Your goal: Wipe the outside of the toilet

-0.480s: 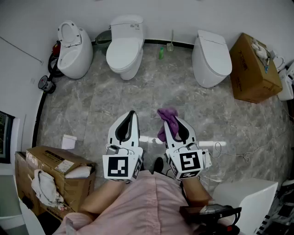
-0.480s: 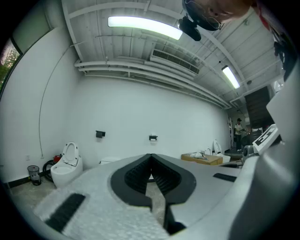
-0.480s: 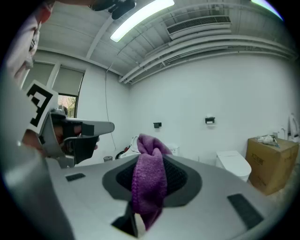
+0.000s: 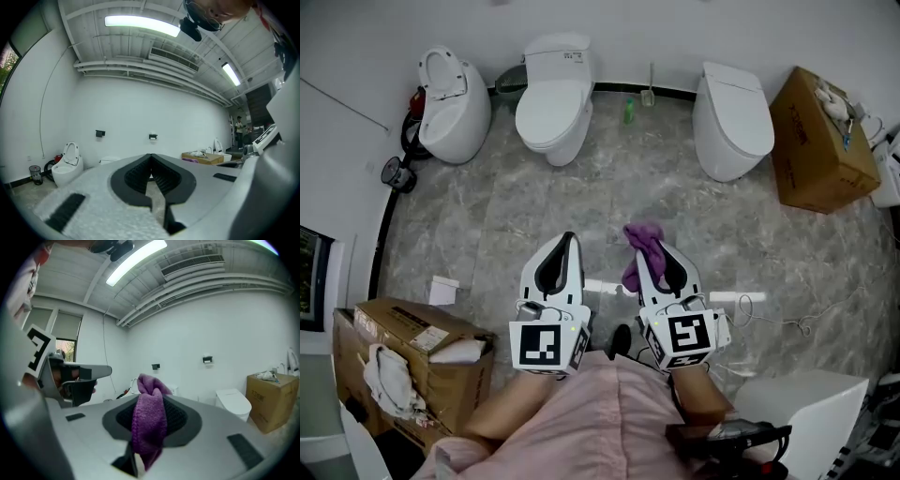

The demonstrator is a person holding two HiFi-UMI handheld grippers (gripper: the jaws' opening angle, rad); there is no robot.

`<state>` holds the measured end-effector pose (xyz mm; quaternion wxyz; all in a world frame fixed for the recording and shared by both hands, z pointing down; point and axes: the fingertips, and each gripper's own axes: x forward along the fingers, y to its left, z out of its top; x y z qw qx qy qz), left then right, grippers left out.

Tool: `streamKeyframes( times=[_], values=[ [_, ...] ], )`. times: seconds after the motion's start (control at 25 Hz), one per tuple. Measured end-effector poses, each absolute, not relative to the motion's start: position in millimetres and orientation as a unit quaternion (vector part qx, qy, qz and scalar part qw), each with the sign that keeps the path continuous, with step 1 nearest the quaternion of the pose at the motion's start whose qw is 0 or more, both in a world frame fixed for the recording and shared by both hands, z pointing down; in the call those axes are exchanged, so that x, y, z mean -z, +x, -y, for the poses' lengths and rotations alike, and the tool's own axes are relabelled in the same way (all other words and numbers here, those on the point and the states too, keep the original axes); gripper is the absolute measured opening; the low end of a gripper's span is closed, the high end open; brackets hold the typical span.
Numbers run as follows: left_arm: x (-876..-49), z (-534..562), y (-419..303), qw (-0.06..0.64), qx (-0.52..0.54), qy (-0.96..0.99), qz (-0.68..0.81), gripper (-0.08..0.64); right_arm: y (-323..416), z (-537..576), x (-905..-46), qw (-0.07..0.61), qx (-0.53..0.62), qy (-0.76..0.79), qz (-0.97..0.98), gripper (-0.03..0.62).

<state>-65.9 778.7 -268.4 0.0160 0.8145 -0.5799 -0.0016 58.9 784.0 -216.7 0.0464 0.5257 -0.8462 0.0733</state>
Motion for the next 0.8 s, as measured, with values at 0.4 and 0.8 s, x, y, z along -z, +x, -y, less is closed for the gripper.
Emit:
streamKeyframes(
  times=[0.4, 0.8],
  values=[
    [259, -758, -42, 0.02, -0.006, 0.809, 0.587, 0.008, 84, -756, 210, 0.05, -0.075, 0.516, 0.852, 0.107],
    [231, -656, -50, 0.038, -0.012, 0.811, 0.584, 0.008, 78, -658, 184, 0.063, -0.086, 0.517, 0.849, 0.107]
  ],
)
